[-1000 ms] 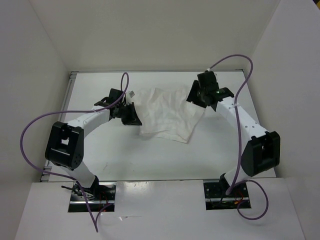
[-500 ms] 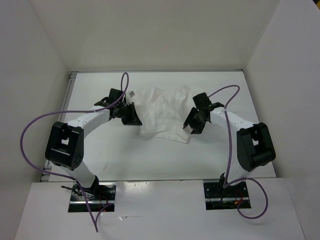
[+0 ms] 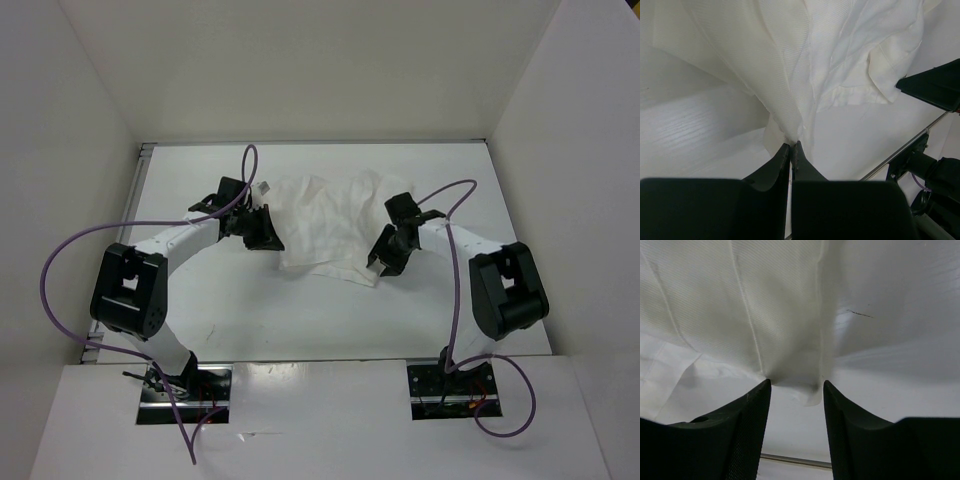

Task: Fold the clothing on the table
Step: Flatten the skirt out

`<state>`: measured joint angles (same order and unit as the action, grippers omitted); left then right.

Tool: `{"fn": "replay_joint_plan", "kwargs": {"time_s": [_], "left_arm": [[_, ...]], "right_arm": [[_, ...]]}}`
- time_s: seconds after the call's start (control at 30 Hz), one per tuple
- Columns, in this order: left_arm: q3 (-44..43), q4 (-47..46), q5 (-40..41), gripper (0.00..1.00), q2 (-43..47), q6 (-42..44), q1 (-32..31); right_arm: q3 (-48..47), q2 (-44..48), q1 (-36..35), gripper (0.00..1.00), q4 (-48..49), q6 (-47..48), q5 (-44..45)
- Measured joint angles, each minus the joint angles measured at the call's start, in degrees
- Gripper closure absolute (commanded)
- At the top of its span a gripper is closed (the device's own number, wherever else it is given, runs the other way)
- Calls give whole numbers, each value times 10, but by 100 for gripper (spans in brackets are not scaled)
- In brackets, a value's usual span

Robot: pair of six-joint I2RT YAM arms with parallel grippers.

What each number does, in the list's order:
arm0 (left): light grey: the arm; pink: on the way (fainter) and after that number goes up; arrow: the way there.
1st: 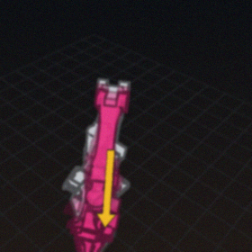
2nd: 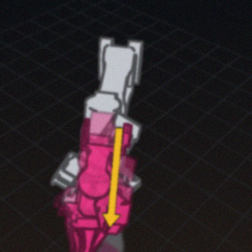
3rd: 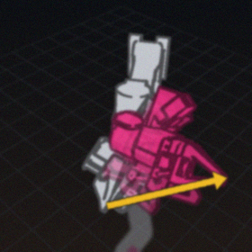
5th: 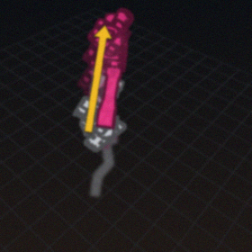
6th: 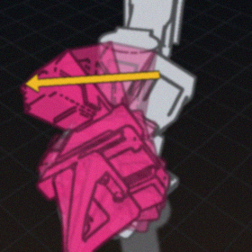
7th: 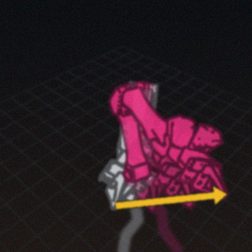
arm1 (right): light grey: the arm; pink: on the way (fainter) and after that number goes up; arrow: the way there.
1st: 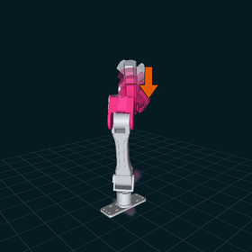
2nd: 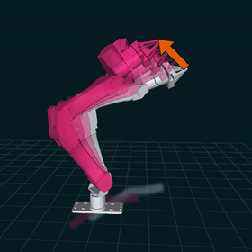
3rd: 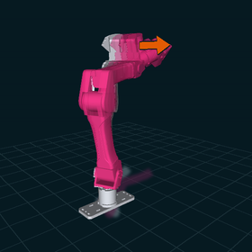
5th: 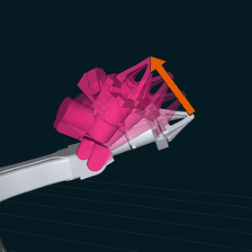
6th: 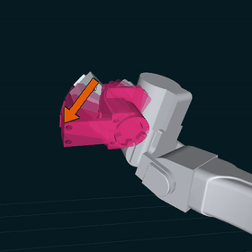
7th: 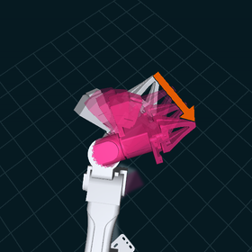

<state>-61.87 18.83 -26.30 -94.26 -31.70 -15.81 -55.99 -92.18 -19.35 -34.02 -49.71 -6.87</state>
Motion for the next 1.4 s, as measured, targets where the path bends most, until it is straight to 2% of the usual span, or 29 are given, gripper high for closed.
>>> {"fn": "replay_joint_plan", "kwargs": {"time_s": [0.17,0.27,0.3,0.5,0.73,1.0,1.4], "left_arm": [[0,0,0,100,-1,0,0],[0,0,0,100,-2,0,0],[0,0,0,100,-2,0,1],[0,0,-9,98,-2,3,7],[-1,32,-18,100,-34,33,16],[4,56,-26,100,-60,28,29],[13,57,-69,100,-60,28,49]], "right_arm": [[15,-12,0,61,0,-4,0],[23,-27,0,87,1,-5,0],[24,-32,0,100,2,-9,0],[8,-19,0,100,-25,-10,52],[-33,126,21,100,-85,-3,125],[10,150,23,100,-116,-13,119],[10,169,21,100,-128,-18,104]]}}
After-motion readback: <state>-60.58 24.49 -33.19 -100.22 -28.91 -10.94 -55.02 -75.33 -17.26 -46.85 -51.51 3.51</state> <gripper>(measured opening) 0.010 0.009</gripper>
